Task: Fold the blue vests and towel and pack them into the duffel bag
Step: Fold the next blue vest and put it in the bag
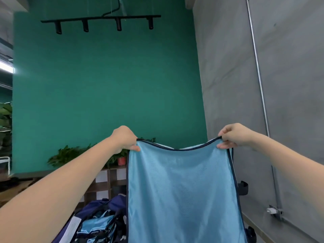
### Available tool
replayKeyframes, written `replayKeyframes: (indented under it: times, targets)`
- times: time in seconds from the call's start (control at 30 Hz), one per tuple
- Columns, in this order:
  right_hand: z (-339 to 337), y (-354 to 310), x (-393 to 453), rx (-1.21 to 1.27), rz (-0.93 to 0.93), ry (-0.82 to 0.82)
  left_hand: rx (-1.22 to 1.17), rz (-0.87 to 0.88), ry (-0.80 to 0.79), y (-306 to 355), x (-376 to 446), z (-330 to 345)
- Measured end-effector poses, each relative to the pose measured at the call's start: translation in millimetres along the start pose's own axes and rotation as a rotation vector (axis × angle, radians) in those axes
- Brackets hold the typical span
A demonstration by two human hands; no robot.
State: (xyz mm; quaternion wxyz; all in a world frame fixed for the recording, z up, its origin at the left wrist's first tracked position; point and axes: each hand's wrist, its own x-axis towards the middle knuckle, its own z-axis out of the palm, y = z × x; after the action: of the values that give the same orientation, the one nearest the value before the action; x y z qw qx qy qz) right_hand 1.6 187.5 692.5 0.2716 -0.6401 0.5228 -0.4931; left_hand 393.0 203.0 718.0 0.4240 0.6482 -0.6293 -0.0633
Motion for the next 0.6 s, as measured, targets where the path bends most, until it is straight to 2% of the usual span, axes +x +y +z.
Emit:
replayKeyframes:
  times: [0.17, 0.27, 0.37, 0.47, 0.6]
  targets:
    - [21.5, 30.6, 0.3, -0.373, -0.046, 0.007, 0.026, 0.003, -0.042, -27.3, -1.5, 22.0]
    - [33.8, 49.3, 6.2, -0.309, -0.011, 0.012, 0.032, 0.056, -0.03, -47.6, 4.3, 43.9]
    - [51.6, 68.4, 21.1, -0.279, 0.036, -0.047, 0.007, 0.041, -0.045, -67.6, 14.5, 70.7]
    - [67.7, 90.0, 42.2, -0.187, 0.054, -0.031, -0.002, 0.038, -0.041, -86.4, 27.5, 95.5]
    - [82.6, 121.4, 69.0, -0.312, 0.056, 0.015, -0.047, -0.007, -0.024, -117.9, 46.8, 131.3]
